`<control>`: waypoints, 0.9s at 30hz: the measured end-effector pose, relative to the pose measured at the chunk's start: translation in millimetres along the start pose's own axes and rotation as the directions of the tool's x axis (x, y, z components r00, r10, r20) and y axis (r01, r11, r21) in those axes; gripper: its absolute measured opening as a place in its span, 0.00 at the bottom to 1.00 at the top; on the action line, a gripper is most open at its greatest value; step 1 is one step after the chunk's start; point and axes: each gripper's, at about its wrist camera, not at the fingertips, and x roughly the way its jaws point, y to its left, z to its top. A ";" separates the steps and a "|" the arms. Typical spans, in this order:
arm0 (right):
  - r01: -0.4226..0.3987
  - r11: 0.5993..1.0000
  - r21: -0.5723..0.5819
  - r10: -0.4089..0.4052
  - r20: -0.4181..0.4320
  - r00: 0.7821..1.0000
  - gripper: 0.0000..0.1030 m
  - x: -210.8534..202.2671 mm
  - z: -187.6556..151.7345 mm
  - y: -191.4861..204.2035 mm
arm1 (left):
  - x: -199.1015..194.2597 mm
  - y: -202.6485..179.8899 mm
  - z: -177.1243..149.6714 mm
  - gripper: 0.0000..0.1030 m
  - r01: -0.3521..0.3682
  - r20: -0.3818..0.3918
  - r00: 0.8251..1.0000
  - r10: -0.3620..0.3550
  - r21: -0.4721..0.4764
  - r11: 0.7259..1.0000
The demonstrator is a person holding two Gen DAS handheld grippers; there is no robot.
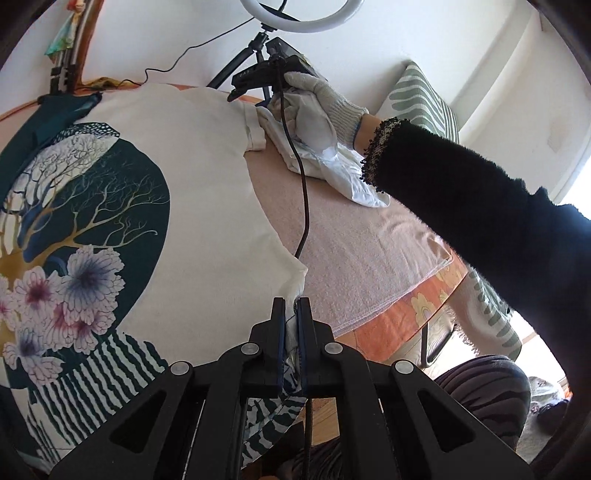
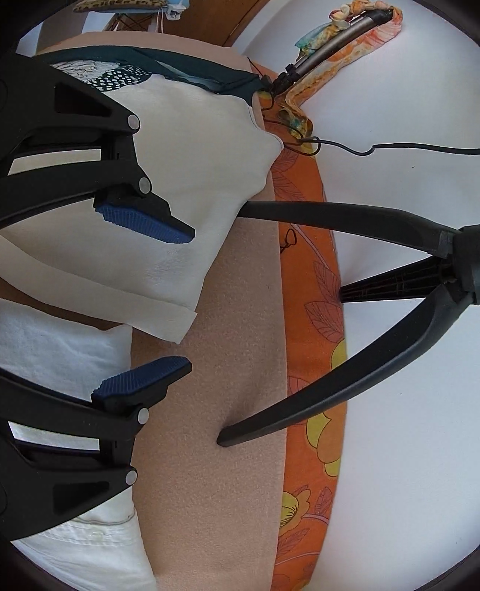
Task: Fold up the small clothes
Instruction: 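Grasp the cream panel's hem with the left gripper while the right grasps its shoulder, then fold the cream panel and sleeve over onto the green fold with both grippers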
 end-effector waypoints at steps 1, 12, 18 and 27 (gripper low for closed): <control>0.000 1.000 -0.009 0.000 -0.013 1.000 0.56 4.5 -0.3 1.4 | 0.0 1.5 -0.2 0.04 0.004 0.001 1.000 -0.004 -0.004 1.000; 0.084 0.989 -0.123 -0.088 -0.029 0.996 0.06 3.8 -2.9 32.6 | -9.0 16.4 -4.4 0.04 0.033 0.040 0.999 -0.030 -0.064 0.997; 0.126 0.986 -0.110 -0.129 -0.025 0.991 0.05 -19.2 14.5 56.4 | -23.2 26.5 -8.0 0.04 0.040 0.088 0.996 -0.031 -0.105 0.994; 0.227 0.961 -0.160 -0.234 -0.029 0.972 0.05 -36.7 40.3 116.9 | -53.0 54.3 -21.2 0.04 0.029 0.172 0.985 0.006 -0.199 0.980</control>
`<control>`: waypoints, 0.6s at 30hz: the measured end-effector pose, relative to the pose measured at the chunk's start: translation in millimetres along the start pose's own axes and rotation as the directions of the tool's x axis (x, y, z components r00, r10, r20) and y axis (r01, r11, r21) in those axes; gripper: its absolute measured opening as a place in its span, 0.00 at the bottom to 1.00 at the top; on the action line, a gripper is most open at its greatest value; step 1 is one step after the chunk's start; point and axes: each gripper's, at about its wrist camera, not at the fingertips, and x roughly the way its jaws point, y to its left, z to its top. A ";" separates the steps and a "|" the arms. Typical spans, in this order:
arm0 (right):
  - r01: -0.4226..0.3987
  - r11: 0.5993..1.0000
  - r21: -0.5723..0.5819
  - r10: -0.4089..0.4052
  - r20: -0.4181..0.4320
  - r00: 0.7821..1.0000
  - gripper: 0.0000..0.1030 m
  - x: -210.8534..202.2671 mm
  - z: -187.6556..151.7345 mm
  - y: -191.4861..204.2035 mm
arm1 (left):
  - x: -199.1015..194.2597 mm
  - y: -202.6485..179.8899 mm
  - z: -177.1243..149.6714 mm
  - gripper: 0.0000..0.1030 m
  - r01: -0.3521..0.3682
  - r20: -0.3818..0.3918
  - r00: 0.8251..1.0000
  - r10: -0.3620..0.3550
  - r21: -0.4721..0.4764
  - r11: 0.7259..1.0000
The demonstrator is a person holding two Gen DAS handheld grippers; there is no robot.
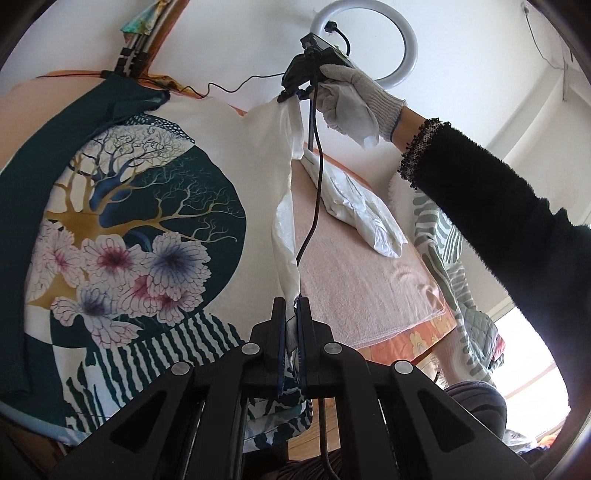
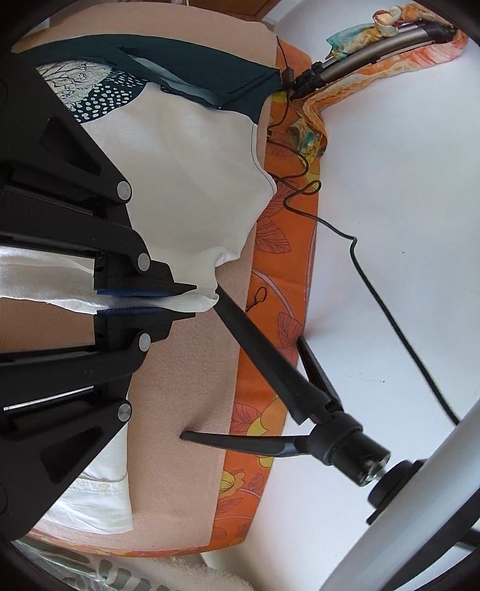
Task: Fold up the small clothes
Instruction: 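Fold the cream panel and sleeve over onto the green fold with both grippers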
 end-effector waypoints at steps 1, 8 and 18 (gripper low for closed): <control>0.013 1.000 -0.018 -0.012 0.002 1.000 0.05 -2.8 3.1 10.3 | -3.8 3.2 -1.4 0.04 -0.006 0.011 1.000 0.006 -0.008 1.000; 0.087 0.984 -0.153 -0.084 0.025 0.996 0.05 -4.4 25.8 98.8 | -24.2 35.3 -14.6 0.03 -0.036 0.060 0.997 0.042 -0.102 0.994; 0.090 0.958 -0.273 -0.094 -0.002 0.996 0.05 40.9 23.8 207.0 | -35.3 64.1 -20.0 0.03 -0.067 0.076 0.994 0.080 -0.156 0.986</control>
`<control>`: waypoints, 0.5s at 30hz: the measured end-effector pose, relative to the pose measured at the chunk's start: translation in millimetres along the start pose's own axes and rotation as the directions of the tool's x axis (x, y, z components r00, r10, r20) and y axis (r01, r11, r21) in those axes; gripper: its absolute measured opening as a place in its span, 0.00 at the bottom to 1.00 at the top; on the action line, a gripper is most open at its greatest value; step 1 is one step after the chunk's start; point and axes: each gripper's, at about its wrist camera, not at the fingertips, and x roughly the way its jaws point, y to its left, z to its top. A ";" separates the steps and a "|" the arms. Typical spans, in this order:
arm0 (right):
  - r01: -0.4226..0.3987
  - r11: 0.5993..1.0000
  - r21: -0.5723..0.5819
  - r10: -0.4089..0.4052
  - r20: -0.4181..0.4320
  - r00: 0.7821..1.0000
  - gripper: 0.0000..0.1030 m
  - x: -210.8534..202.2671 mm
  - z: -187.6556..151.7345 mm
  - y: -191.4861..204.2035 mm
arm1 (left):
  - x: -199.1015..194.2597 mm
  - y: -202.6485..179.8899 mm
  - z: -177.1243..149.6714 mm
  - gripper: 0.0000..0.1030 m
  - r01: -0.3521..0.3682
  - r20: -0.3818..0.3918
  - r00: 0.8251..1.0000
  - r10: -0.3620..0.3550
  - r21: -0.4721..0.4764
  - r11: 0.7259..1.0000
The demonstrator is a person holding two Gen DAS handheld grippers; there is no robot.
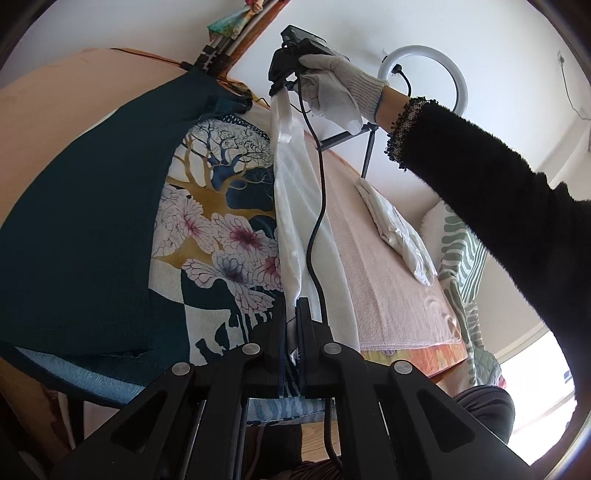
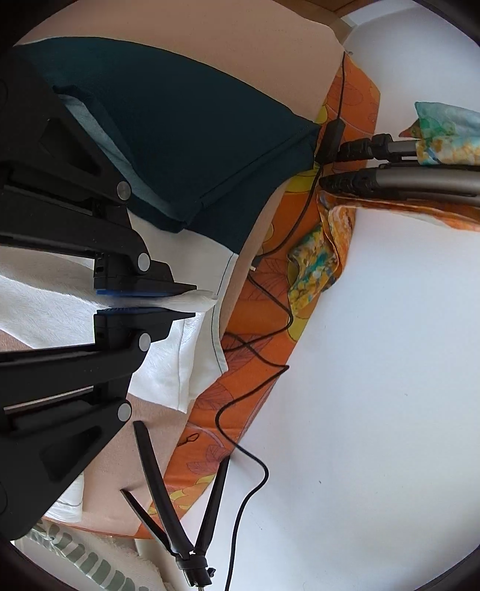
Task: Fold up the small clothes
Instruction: 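Fold the cream panel and sleeve over onto the green fold with both grippers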
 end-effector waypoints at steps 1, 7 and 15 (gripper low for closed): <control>-0.002 1.000 -0.009 0.002 -0.004 1.000 0.05 3.6 0.5 6.8 | 0.1 1.1 -0.3 0.03 -0.005 -0.002 1.000 0.005 0.002 1.000; -0.002 1.000 -0.009 0.002 -0.019 1.000 0.05 18.0 0.8 25.6 | -2.5 6.4 -3.1 0.03 -0.007 0.003 1.000 0.007 -0.004 1.000; -0.169 0.984 0.062 0.170 -0.007 0.985 0.35 9.1 4.1 20.3 | -14.5 0.3 -2.8 0.16 -0.066 -0.008 0.998 0.066 0.030 0.997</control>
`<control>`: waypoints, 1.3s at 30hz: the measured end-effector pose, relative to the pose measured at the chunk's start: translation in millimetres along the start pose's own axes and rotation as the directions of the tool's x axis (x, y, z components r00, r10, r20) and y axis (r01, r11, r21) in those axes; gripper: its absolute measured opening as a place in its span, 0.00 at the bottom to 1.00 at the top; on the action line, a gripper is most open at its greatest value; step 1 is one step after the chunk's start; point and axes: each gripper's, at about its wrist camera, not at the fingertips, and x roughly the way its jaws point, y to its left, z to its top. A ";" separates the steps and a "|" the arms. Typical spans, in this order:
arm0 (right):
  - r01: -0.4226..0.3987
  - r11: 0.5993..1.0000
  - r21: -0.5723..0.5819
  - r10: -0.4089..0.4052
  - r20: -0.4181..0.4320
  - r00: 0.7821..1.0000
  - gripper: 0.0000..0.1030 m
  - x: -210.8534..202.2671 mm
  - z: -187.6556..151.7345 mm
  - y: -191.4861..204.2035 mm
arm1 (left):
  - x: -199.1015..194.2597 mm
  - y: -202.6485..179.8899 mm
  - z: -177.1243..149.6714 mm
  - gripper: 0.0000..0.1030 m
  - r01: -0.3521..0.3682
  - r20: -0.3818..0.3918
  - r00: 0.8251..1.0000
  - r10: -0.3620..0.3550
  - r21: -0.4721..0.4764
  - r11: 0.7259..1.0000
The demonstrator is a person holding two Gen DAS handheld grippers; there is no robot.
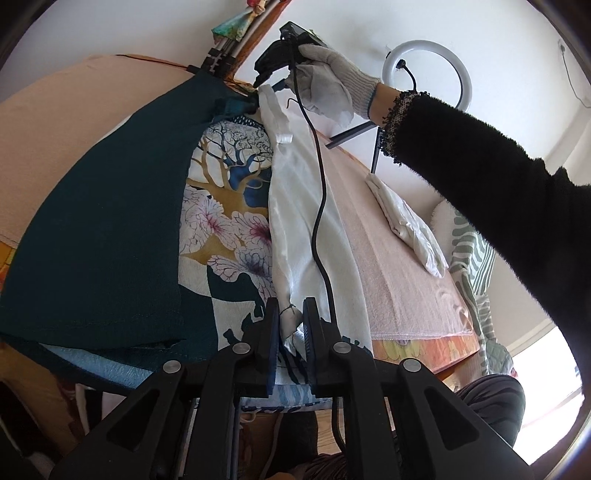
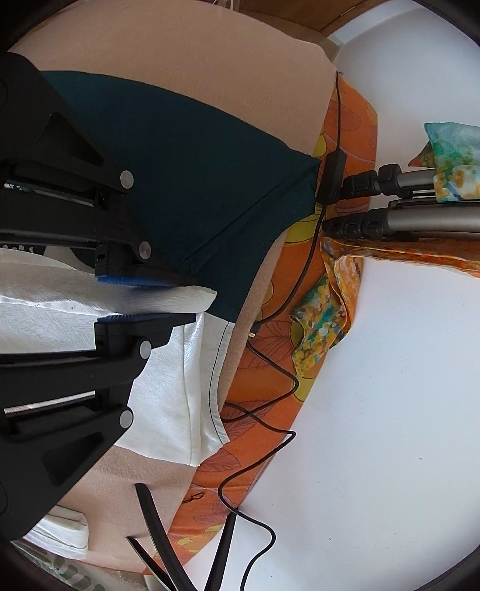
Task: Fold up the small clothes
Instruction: 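Fold the cream panel and sleeve over onto the green fold with both grippers, then open both grippers and lift them off the narrowed shirt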
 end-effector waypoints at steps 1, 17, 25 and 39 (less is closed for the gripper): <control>-0.037 0.999 0.009 0.037 0.009 0.999 0.45 -8.6 0.6 -0.9 | -3.1 -0.9 0.8 0.19 -0.008 -0.001 1.000 0.008 0.005 1.000; -0.222 0.973 0.056 0.204 0.230 0.952 0.56 -209.2 -95.4 -85.8 | -83.4 6.6 44.1 0.31 -0.120 0.070 0.992 0.106 0.267 0.956; -0.203 0.973 0.108 0.172 0.249 0.953 0.56 -256.7 -218.6 -98.0 | -86.2 35.2 71.4 0.31 -0.134 -0.012 0.989 0.144 0.303 0.944; -0.268 0.951 0.152 0.258 0.082 0.963 0.43 -196.5 -418.3 -21.6 | -55.4 83.1 65.1 0.31 -0.121 -0.220 0.955 0.199 0.324 0.938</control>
